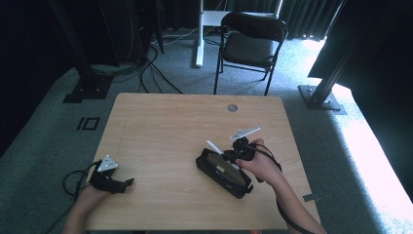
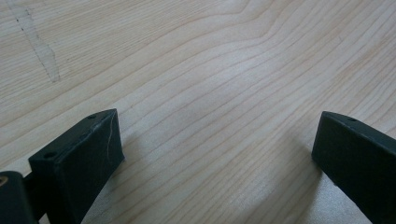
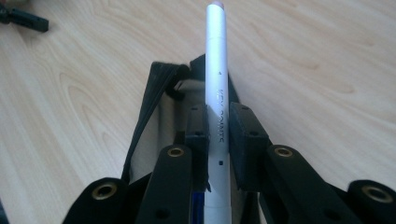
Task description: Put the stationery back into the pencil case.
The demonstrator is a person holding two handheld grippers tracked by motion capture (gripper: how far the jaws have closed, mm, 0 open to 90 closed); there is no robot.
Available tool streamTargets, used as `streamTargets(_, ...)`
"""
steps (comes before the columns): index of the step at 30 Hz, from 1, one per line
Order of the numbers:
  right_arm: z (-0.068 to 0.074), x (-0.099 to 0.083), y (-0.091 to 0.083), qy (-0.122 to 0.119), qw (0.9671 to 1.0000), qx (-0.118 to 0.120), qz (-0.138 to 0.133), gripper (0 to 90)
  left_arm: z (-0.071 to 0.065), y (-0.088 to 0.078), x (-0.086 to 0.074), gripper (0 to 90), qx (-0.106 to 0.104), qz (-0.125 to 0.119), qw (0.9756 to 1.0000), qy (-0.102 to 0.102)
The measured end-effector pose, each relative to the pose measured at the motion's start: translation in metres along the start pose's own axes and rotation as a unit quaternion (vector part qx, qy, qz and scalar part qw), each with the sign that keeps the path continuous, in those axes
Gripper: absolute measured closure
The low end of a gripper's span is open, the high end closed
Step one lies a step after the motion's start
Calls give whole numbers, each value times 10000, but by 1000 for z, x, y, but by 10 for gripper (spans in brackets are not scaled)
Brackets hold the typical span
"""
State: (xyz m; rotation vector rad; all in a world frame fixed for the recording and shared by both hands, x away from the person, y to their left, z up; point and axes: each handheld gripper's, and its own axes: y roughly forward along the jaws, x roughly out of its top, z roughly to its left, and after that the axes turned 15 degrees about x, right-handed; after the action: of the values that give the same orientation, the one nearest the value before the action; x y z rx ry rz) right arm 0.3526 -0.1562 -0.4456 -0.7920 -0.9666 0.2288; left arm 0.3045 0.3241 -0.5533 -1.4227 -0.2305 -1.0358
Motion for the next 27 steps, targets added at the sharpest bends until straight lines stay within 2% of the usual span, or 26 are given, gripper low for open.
streamTargets(5,1,-6,5,12,9999,1,136,785,0,0,0,21,0,1,10000,-5)
streamTargets(8,3,-10,11,-56,9995,61,299,785,0,0,0,21,-1,0,10000,-8)
streamTargets(9,4,-12,13,-80,9990,44,426,785,0,0,0,21,-1,1,10000,-6)
streamTargets(10,4,-13,15,-58,9991,28,413,785,0,0,0,21,-1,0,10000,-9)
streamTargets(12,5,-14,19,-54,9983,93,574,785,0,0,0,21,0,1,10000,-6)
streamTargets(13,5,-15,21,-50,9985,77,536,785,0,0,0,21,-1,1,10000,-5)
streamTargets(14,6,-15,23,-99,9978,73,653,785,0,0,0,21,-1,1,10000,-6)
streamTargets(20,5,-16,29,-27,9971,17,761,785,0,0,0,21,-1,1,10000,-6)
streamTargets(27,7,-16,36,12,9960,108,886,769,0,0,0,21,-1,2,10000,-6)
